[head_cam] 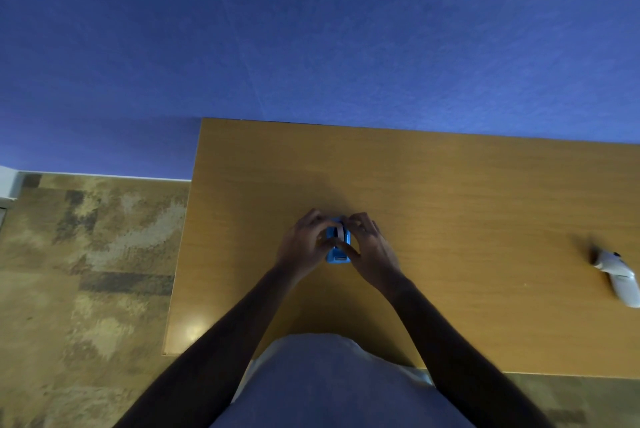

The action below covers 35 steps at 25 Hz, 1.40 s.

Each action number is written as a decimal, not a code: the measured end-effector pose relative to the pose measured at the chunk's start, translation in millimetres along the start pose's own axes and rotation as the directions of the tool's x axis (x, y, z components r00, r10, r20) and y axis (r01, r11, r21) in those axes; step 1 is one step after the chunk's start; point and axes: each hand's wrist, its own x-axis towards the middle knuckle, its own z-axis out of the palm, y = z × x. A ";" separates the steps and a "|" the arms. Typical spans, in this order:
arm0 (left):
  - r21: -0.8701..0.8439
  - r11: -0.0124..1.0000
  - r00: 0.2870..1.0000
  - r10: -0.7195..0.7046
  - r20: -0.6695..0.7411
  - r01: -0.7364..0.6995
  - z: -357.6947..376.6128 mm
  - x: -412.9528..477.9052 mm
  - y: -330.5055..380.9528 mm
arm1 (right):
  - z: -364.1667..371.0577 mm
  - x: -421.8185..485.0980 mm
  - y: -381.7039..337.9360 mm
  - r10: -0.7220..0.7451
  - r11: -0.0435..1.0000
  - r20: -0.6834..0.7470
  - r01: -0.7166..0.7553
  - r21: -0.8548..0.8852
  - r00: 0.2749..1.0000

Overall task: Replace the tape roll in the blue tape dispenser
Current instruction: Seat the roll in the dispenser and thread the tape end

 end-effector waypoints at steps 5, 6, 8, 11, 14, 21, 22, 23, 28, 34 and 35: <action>-0.012 1.000 0.999 -0.021 0.028 0.021 -0.7 2.9 -0.9 | 3.6 -4.0 3.3 -0.030 0.999 -0.077 0.027 -0.038 0.997; -0.010 1.000 0.999 -0.023 0.046 0.024 -0.4 3.2 -1.9 | 4.3 -4.4 3.1 -0.032 0.998 -0.089 0.028 -0.056 0.995; -0.006 0.999 0.997 -0.033 0.073 0.034 -0.3 3.8 -2.7 | 5.0 -4.6 2.2 -0.059 0.994 -0.100 0.049 -0.100 0.993; 0.036 0.999 0.994 -0.043 0.103 0.040 -1.2 4.9 -2.1 | 4.8 -5.7 2.1 -0.120 0.979 -0.105 0.100 -0.175 0.987; 0.040 0.998 0.990 -0.050 0.128 0.045 -0.9 4.7 -2.1 | 3.4 -5.7 1.1 -0.151 0.970 -0.127 0.122 -0.209 0.980; 0.009 1.000 0.996 -0.017 0.083 0.016 1.9 2.8 -1.8 | -0.3 -3.8 4.2 -0.199 0.962 -0.165 0.161 -0.218 0.966; 0.018 1.000 0.996 -0.018 0.082 0.016 2.0 2.9 -1.6 | -0.4 -3.6 4.5 -0.204 0.963 -0.171 0.166 -0.212 0.964; 0.021 1.000 0.997 -0.020 0.079 0.019 2.4 3.0 -1.5 | -0.2 -3.1 4.7 -0.208 0.964 -0.178 0.170 -0.206 0.962; 0.021 0.999 0.998 -0.027 0.055 0.026 5.2 2.0 -1.5 | 0.0 1.0 1.9 -0.184 0.966 -0.216 0.136 -0.221 0.959; 0.018 0.999 0.995 -0.039 0.090 0.038 3.3 4.0 -1.8 | -2.5 2.9 2.2 -0.190 0.967 -0.185 0.150 -0.208 0.964; 0.018 0.999 0.995 -0.038 0.094 0.036 3.2 4.2 -2.0 | -3.3 2.1 2.7 -0.188 0.967 -0.173 0.151 -0.203 0.967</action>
